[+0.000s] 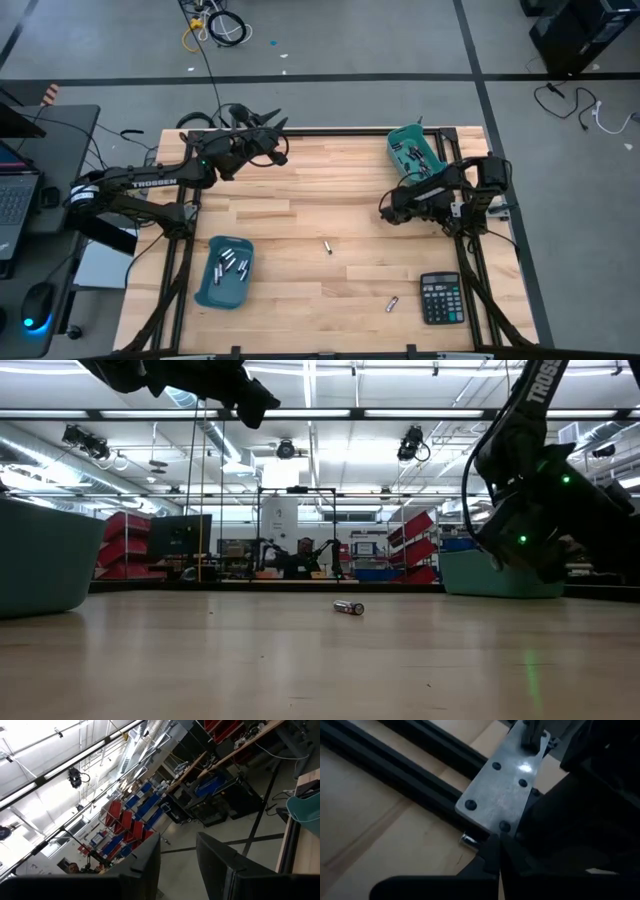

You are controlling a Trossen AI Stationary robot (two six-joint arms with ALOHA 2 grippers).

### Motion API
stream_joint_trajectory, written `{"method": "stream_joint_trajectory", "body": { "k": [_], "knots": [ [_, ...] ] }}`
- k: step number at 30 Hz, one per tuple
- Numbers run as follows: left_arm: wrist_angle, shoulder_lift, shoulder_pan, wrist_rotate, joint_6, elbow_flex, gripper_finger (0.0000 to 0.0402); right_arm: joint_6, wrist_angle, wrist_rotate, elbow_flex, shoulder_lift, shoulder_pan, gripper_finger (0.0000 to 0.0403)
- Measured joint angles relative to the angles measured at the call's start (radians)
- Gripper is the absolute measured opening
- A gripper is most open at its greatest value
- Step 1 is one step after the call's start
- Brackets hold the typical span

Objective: Sort batteries
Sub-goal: Put the silver battery into the blue bin

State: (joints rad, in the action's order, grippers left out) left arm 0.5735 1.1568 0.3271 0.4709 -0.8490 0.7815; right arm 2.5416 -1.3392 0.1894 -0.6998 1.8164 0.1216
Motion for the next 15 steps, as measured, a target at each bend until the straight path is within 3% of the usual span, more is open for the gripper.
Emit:
{"method": "stream_joint_trajectory", "body": {
  "k": [5,10,15],
  "knots": [
    [0.0,0.0,0.0,0.0,0.015,0.0,0.0125,-0.002,0.006,-0.002,0.0,0.0,0.0,0.0],
    [0.002,0.0,0.0,0.0,0.016,0.0,0.0125,-0.019,0.148,0.009,0.007,0.0,-0.028,0.0],
    [0.001,0.0,0.0,0.0,0.016,0.0,0.0125,-0.025,0.105,-0.023,0.057,-0.003,-0.008,0.0]
  ]
}}
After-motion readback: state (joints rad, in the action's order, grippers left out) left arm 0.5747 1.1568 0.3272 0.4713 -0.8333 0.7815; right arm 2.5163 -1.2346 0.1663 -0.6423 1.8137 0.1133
